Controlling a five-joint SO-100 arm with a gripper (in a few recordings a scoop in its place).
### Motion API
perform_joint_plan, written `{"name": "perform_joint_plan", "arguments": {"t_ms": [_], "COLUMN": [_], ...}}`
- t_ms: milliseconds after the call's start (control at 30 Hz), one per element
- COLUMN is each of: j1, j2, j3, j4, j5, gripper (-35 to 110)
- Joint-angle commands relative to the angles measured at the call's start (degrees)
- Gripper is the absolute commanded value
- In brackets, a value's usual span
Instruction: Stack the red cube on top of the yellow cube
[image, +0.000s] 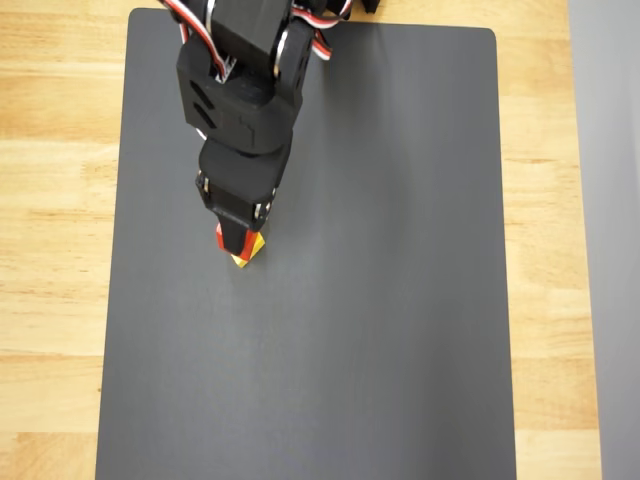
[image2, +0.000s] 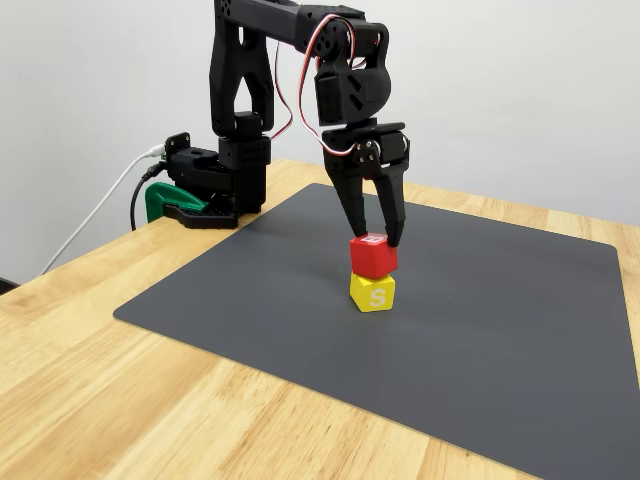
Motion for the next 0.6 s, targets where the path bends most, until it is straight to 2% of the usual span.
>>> {"name": "perform_joint_plan", "arguments": {"t_ms": [0,333,567], "j1": [0.09,-0.26,-1.76], "j2": [1.14,2.46,7.65], "j3": [0.09,0.09,0.09], "j4": [-0.18,0.18,2.20], "j5": [0.18,-0.18,-0.70], "gripper": [21,33,35]}}
